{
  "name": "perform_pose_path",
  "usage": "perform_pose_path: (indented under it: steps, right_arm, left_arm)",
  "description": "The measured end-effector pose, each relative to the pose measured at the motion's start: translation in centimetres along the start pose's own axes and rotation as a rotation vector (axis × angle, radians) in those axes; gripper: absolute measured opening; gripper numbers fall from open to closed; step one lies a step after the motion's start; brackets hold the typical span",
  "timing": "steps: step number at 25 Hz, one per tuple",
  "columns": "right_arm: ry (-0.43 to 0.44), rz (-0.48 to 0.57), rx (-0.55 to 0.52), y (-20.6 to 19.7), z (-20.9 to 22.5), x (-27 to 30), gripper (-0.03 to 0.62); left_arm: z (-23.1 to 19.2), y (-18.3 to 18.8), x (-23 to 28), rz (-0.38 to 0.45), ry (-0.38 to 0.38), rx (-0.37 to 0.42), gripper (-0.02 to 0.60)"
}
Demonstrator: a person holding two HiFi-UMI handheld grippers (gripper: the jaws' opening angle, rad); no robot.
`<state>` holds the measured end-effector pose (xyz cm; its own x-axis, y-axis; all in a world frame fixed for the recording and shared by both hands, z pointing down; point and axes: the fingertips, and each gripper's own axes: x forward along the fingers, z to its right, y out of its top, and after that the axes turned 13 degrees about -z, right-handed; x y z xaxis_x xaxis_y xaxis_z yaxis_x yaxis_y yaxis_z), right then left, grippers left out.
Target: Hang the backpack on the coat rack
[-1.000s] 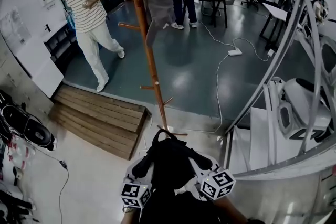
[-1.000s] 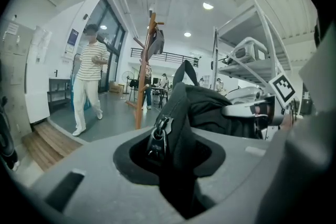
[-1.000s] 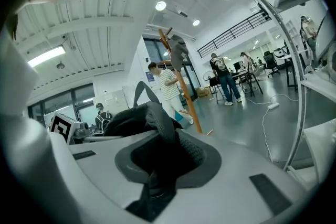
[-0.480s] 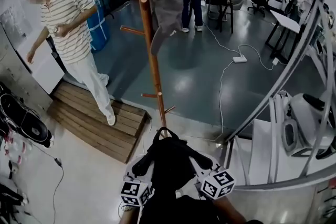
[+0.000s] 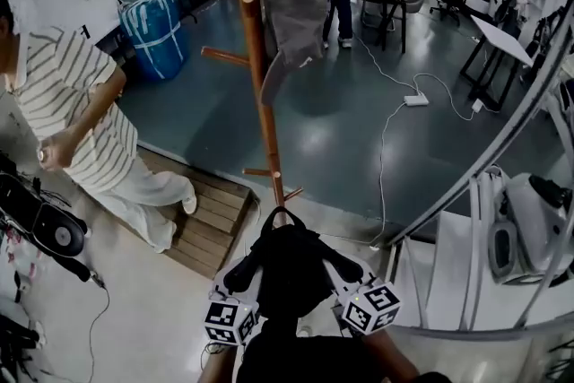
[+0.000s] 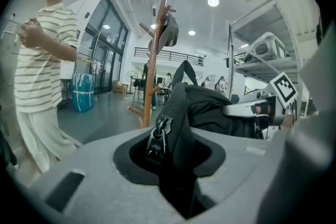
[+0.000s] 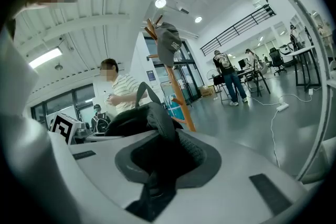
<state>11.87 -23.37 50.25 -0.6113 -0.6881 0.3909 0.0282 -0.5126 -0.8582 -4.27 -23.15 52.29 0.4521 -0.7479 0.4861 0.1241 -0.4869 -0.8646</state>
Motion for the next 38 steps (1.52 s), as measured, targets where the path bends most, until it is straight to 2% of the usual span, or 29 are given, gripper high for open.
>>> perform_pose_path:
  steps: [14,38]
  right_arm:
    - [-0.003,-0.014,-0.010,2.8,3.7,6.0,0.060]
    - [-0.027,-0.058,0.025,2.7,8.0,12.3,0.060]
  left_arm:
    - [-3.9,2.2,5.9,-0.008,0.004,-0.035,0.118]
    - [-7.4,1.5,12.9,-0.061,0.008,-0.109,0.118]
